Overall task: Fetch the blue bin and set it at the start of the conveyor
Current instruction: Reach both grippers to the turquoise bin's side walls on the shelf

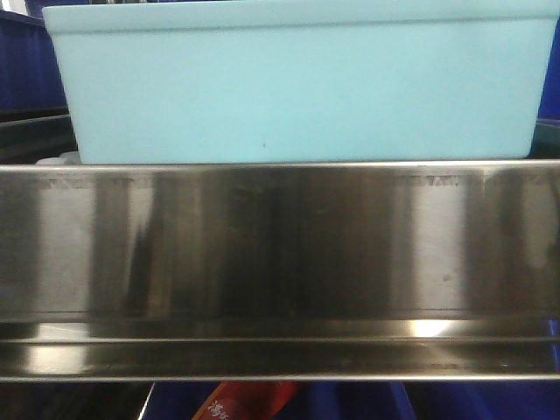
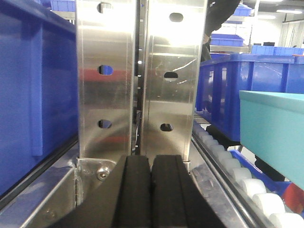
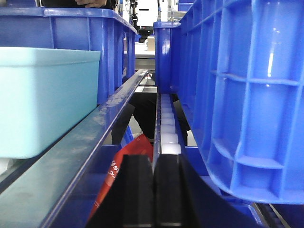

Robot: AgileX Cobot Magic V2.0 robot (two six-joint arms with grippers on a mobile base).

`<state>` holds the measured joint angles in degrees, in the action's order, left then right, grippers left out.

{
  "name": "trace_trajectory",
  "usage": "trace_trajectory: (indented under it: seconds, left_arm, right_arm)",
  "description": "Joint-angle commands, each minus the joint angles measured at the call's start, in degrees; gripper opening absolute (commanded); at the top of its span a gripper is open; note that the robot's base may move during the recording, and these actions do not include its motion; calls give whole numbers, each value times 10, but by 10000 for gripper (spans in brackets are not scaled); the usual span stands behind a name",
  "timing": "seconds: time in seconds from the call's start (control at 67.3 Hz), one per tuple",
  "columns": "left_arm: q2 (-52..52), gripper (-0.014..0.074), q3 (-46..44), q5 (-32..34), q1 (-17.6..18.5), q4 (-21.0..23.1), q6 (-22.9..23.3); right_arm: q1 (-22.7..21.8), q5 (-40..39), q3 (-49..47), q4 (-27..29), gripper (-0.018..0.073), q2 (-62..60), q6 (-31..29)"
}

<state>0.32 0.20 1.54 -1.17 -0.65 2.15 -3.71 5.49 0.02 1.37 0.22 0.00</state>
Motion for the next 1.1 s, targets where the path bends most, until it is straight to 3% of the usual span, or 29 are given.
trace_trajectory:
  seconds: [0.0,0.55,0.98,1.084]
  left_arm:
    - [-3,-111,-2,9,3,3,0]
    - [-3,-111,-2,9,3,3,0]
    - [-3,-111,-2,16,3,3,0]
    - [-3,-111,-2,46,3,6,0]
  right_arm:
    - [3,-12,0,0,-162,-2,-3]
    - [3,-12,0,0,-162,-2,-3]
    - [3,-83,0,0,-162,-2,-3]
    - [3,-108,0,7,-162,-2,0]
